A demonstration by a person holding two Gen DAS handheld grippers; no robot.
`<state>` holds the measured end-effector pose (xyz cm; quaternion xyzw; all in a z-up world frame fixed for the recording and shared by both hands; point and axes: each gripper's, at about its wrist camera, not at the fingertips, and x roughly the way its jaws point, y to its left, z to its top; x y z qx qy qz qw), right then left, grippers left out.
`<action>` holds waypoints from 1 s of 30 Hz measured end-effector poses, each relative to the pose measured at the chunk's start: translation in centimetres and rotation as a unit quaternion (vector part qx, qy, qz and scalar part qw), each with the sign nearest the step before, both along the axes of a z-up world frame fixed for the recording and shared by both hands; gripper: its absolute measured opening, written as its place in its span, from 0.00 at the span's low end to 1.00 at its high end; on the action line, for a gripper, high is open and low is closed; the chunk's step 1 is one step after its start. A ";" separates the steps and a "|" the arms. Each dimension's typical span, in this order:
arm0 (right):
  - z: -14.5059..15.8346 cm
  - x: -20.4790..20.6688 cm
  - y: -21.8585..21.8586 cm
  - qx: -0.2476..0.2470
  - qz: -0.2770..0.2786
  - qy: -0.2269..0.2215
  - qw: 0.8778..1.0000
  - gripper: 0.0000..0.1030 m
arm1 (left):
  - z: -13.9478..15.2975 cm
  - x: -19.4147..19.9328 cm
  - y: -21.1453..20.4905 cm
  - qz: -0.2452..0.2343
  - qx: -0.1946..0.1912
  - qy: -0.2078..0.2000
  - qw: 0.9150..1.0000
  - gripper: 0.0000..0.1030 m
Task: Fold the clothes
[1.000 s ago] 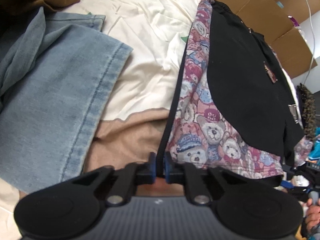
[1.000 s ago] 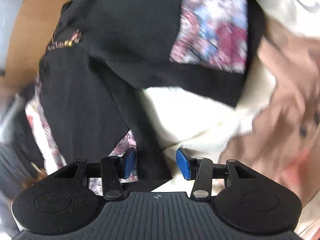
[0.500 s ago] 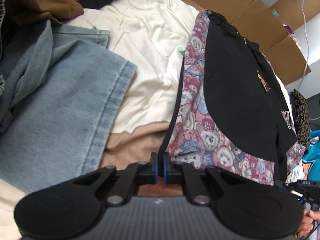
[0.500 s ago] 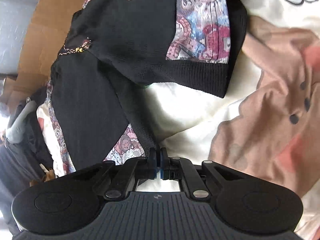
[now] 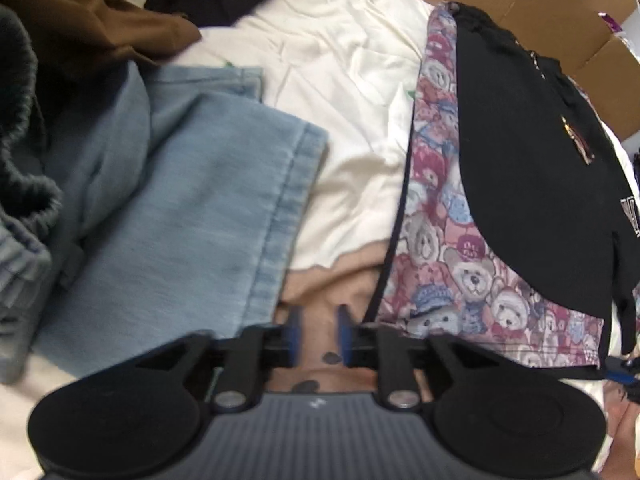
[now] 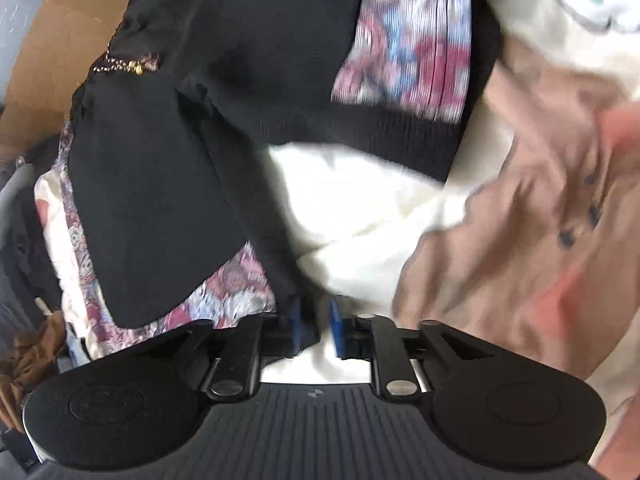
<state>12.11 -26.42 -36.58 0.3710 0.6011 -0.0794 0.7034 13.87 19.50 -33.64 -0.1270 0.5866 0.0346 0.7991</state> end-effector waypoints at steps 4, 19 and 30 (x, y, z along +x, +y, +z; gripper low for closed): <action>1.6 0.9 -1.3 -0.029 0.005 -0.005 1.000 0.27 | 1.7 0.2 -0.3 -0.005 0.007 -0.022 1.000 0.41; 11.6 11.4 -7.5 -0.133 0.075 -0.041 0.987 0.29 | 11.3 2.4 -3.5 -0.056 0.024 -0.092 0.994 0.60; 20.2 18.1 -9.6 -0.200 0.129 -0.084 0.968 0.30 | 17.0 4.6 -8.8 -0.080 -0.003 -0.142 0.987 0.70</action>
